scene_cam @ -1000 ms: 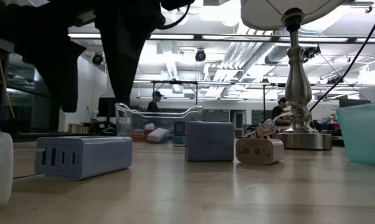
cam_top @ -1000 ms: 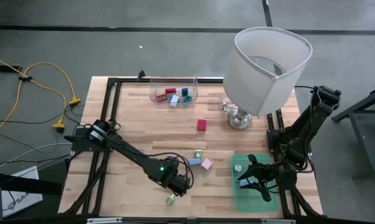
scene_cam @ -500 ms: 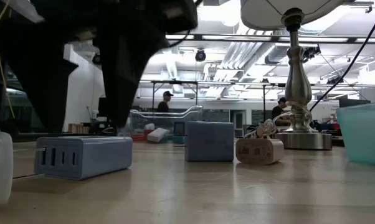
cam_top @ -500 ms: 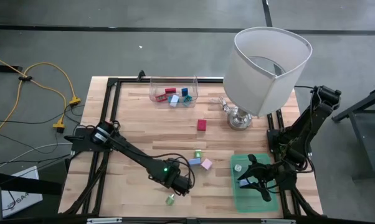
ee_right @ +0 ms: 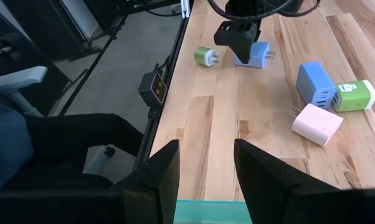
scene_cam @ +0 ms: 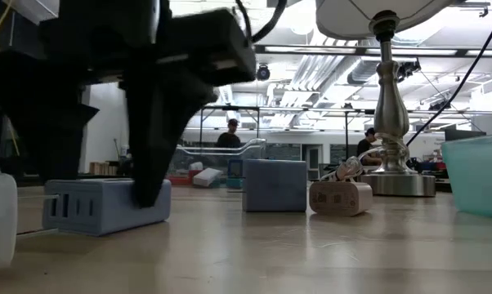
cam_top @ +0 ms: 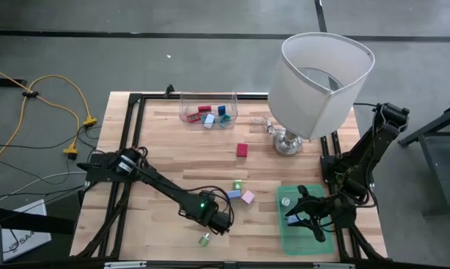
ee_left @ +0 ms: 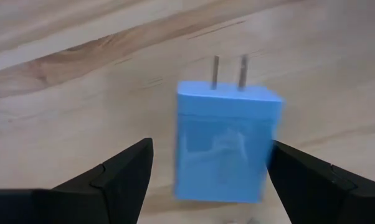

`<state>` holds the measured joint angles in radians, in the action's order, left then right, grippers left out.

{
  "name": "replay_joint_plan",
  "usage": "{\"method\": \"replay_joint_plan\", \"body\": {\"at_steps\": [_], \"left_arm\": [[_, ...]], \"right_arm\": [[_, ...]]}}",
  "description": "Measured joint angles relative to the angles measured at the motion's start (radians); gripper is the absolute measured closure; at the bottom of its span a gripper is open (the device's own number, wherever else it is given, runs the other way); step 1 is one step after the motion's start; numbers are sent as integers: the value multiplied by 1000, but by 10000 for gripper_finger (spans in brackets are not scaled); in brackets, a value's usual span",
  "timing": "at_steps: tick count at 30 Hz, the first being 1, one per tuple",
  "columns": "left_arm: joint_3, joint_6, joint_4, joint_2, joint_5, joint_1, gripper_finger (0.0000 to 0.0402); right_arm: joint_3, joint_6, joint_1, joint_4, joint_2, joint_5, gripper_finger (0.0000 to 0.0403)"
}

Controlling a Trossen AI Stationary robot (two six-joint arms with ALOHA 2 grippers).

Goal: Pick & Place Office items
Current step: Put the bottom light blue charger adapter into the green bin

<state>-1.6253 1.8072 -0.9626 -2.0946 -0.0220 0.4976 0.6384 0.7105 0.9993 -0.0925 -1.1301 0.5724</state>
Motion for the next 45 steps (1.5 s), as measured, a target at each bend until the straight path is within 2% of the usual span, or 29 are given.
{"method": "replay_joint_plan", "body": {"at_steps": [24,45], "left_arm": [[-2,-117,40,-29,18,4,105],[-2,-76,37,-29,-10,9,105]], "right_arm": [[0,0,0,0,0,0,264],[0,0,0,0,0,0,264]]}}
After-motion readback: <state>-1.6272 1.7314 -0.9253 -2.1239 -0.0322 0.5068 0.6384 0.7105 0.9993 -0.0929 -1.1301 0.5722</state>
